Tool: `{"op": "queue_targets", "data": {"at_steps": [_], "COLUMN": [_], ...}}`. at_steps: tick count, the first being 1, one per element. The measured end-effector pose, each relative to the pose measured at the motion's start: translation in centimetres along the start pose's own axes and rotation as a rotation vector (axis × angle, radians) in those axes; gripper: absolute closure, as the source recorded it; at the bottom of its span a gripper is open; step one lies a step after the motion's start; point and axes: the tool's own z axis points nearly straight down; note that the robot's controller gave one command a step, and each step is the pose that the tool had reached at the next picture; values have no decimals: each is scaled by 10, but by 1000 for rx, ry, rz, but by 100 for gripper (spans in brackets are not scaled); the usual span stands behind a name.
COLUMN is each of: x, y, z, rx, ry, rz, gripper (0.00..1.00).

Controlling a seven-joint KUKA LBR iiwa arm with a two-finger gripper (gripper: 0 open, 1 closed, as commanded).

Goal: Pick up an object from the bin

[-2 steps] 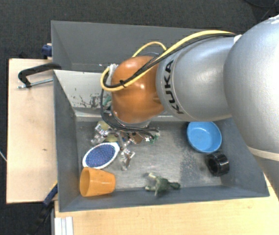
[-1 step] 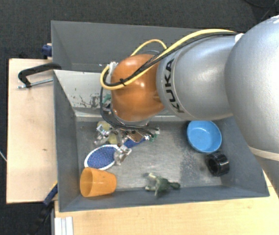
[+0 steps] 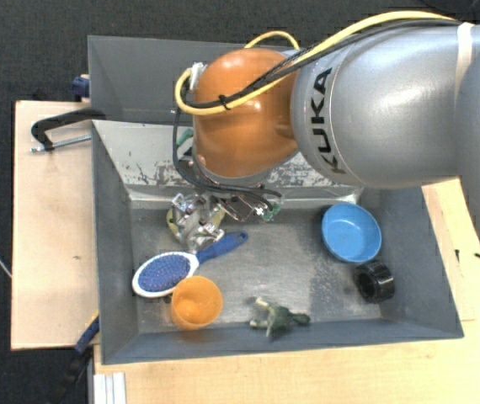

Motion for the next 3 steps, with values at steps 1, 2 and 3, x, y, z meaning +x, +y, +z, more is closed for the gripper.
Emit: {"op": "queue_targets", "data": {"at_steps": [1, 2, 3], "x": [2, 54, 52], "y": [1, -5, -5], "z": [5, 120, 117], "rx": [-4, -3, 0], "ry": [9, 2, 0], "rz": [1, -114, -114], "gripper": [0, 0, 100]}}
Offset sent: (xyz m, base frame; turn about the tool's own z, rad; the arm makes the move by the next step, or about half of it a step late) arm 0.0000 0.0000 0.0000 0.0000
